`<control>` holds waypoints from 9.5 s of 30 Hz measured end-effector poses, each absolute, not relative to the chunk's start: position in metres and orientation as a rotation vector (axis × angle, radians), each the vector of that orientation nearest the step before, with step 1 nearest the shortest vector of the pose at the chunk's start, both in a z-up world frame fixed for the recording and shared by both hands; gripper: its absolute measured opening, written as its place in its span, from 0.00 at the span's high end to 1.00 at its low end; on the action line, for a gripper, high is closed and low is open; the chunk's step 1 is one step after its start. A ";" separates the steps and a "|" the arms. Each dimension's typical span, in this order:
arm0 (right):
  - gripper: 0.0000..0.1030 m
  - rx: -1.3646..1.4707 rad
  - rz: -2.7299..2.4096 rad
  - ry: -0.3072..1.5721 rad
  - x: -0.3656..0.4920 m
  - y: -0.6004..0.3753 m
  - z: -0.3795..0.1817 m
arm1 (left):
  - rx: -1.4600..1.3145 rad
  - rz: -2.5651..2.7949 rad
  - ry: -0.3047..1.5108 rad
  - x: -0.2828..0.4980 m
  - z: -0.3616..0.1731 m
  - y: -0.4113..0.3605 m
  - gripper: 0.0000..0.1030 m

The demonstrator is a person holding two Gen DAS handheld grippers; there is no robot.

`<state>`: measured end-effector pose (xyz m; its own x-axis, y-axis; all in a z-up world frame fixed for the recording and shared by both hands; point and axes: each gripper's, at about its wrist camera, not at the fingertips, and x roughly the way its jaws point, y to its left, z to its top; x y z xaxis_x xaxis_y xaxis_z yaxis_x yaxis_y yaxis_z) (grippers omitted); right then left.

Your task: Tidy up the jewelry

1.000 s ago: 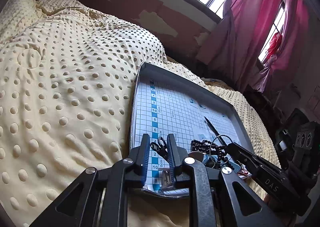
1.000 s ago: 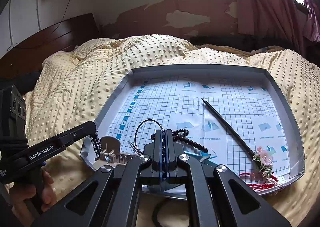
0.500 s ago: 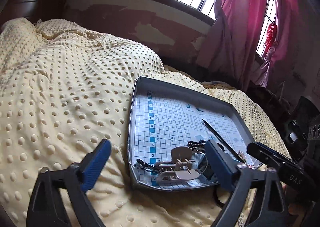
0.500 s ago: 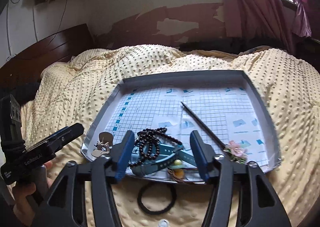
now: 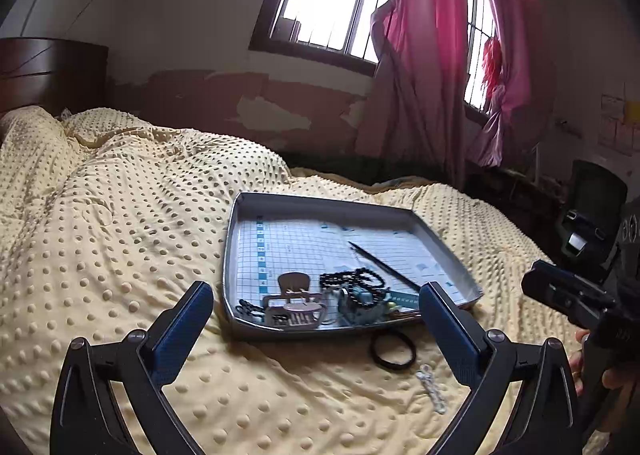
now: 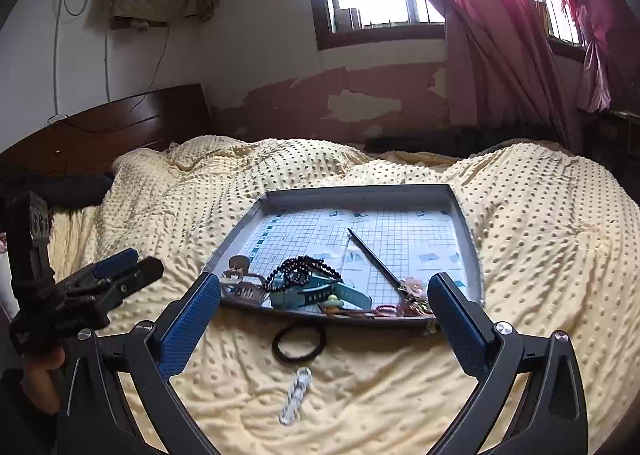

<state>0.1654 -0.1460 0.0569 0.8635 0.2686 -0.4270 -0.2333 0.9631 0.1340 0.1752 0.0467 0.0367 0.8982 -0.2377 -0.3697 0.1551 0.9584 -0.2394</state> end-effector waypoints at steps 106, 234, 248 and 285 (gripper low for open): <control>0.79 -0.052 0.289 0.820 0.203 -0.123 -0.052 | -0.216 -0.437 0.863 0.252 -0.049 -0.014 0.44; 0.01 0.038 0.222 0.383 0.137 -0.166 0.078 | -0.143 -0.143 0.370 0.134 0.078 0.014 0.00; 0.01 0.031 0.219 0.280 0.031 -0.172 0.082 | -0.118 -0.095 0.325 0.028 0.074 0.021 0.00; 0.01 0.053 0.202 0.352 0.018 -0.178 0.037 | -0.088 -0.060 0.369 0.014 0.040 0.016 0.00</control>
